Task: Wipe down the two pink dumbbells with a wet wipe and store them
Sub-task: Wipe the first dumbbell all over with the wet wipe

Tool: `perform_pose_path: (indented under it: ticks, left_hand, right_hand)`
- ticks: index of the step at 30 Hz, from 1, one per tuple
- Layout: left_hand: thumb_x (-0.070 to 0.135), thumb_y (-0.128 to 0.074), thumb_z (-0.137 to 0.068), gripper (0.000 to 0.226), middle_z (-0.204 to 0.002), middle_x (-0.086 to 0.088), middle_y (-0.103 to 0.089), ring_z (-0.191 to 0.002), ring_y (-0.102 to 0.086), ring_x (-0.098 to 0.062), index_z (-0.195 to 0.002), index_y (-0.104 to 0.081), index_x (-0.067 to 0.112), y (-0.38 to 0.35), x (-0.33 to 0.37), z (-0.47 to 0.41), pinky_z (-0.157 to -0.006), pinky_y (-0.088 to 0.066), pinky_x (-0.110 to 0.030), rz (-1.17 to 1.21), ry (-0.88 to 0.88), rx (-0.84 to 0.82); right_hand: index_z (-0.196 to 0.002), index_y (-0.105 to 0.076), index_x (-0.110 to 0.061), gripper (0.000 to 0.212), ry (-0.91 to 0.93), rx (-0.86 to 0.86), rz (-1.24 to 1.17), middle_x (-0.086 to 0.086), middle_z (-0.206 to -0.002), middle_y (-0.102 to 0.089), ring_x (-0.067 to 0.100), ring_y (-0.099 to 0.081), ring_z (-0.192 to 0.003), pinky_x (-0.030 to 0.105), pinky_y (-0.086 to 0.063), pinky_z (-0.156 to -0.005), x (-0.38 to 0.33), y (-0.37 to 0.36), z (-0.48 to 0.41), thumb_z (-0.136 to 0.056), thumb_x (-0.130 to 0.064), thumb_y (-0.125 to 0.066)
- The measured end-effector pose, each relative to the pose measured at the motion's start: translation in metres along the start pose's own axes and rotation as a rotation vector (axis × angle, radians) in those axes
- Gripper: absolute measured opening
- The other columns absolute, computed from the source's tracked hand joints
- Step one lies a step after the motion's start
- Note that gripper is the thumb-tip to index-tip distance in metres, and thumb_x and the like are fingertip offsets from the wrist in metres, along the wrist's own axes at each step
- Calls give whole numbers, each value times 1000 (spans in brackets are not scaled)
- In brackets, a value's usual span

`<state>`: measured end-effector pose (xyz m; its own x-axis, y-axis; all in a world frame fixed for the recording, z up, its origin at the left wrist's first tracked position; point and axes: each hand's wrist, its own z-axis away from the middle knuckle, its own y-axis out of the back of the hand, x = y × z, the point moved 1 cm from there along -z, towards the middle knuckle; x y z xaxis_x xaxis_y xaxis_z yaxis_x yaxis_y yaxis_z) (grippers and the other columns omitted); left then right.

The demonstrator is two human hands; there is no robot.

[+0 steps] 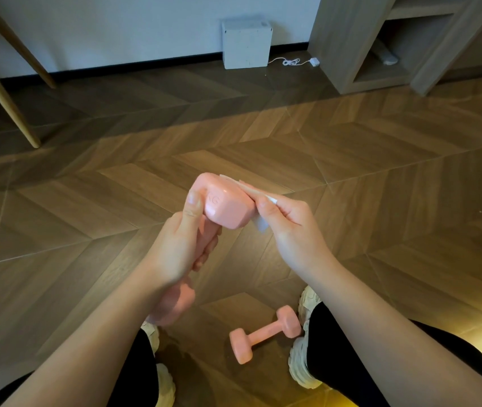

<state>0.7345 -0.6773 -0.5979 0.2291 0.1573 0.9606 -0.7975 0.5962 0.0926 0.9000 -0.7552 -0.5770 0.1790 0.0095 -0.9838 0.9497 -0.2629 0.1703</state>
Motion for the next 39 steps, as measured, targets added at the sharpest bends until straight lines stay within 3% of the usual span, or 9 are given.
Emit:
perform_pose_path:
  ticks: [3, 8, 14, 17, 21, 27, 33, 36, 39]
  left_hand:
    - [91, -24, -82, 111, -50, -12, -31, -47, -30, -20, -86, -49, -16, -4, 4, 3, -44, -26, -29, -6, -33, -76]
    - [87, -25, -85, 107, -57, -24, -34, -45, -28, -22, -109, -54, -13, -6, 3, 2, -39, -25, -31, -78, -26, -155]
    - [95, -20, -76, 103, -73, -36, -53, -43, -34, -22, -102, -57, 2, -6, 1, -4, -42, -27, -32, -186, 7, -187]
    - [97, -25, -73, 87, -58, -14, -40, -48, -30, -19, -68, -49, 14, -10, -1, 3, -47, -23, -33, -85, 100, -92]
    - [95, -25, -72, 80, -59, -3, -41, -45, -31, -12, -71, -61, 23, -14, 4, 5, -43, -24, -27, 30, 159, -79]
    - [91, -22, -75, 91, -59, -4, -47, -44, -37, -13, -79, -63, 10, -6, 7, 3, -42, -31, -22, 128, 225, -34]
    - [85, -10, -86, 87, -59, -6, -46, -44, -36, -15, -74, -56, 11, 0, 13, 2, -46, -30, -26, 184, 176, -46]
    - [85, -8, -86, 96, -59, -7, -46, -45, -35, -16, -81, -51, -1, 2, 15, 5, -47, -29, -29, 151, 108, -73]
    - [81, -8, -86, 101, -58, -7, -46, -45, -34, -15, -92, -53, -9, 4, 16, 6, -45, -32, -26, 138, 37, -85]
  right_hand:
    - [-127, -63, 0, 33, -45, 0, -94, -22, -101, -71, -12, -61, -88, 6, -43, -81, -1, -2, -5, -105, -8, -39]
    - [-124, -66, -6, 32, -61, 15, -90, 3, -132, -64, 10, -56, -127, 30, -42, -108, -1, -1, -5, -105, -12, -42]
    - [-119, -64, -19, 28, -33, 13, -88, -9, -100, -72, -1, -69, -84, 15, -51, -66, -11, -8, 2, -101, -20, -43]
    - [-125, -65, -7, 31, -24, 13, -23, 7, -122, -69, 21, -64, -112, 48, -52, -88, -11, -6, 1, -105, -14, -42]
    - [-121, -67, -2, 34, 20, 39, 4, 17, -122, -68, 33, -58, -121, 52, -45, -99, -3, -2, 2, -103, -18, -43]
    - [-128, -60, 0, 31, 164, 23, 83, -37, -87, -64, -15, -61, -91, 1, -39, -82, -3, -2, 5, -103, -4, -42]
    - [-124, -63, -18, 30, 101, 83, 77, -23, -58, -53, -6, -53, -58, 8, -38, -59, -2, -2, 6, -104, -11, -42]
    - [-118, -69, -3, 34, 42, 76, -58, 34, -88, -65, 26, -62, -77, 16, -47, -78, -4, -3, 5, -104, -16, -41]
    - [-125, -65, -17, 33, -36, 41, -230, 22, -119, -68, 16, -62, -114, 32, -42, -107, -5, -2, 1, -102, -19, -41]
